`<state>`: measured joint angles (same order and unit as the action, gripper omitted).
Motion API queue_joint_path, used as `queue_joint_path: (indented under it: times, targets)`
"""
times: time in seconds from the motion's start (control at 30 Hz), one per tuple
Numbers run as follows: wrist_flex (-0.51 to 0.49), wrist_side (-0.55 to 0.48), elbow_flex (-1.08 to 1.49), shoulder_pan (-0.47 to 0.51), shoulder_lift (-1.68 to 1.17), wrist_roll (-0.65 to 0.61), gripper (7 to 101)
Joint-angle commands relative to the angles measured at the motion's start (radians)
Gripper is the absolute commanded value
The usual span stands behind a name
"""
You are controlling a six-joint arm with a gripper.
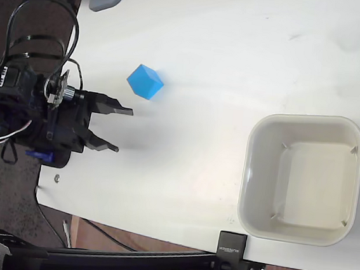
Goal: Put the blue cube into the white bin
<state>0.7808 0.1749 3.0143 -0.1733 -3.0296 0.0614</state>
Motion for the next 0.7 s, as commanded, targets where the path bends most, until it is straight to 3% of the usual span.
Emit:
queue_joint_path:
  times: [0.03, 0.7]
  targets:
    - [-0.005, 0.003, -0.023, -0.002, -0.023, 0.002, 100.3]
    - [-0.028, 0.057, -0.115, -0.002, -0.009, 0.025, 100.3]
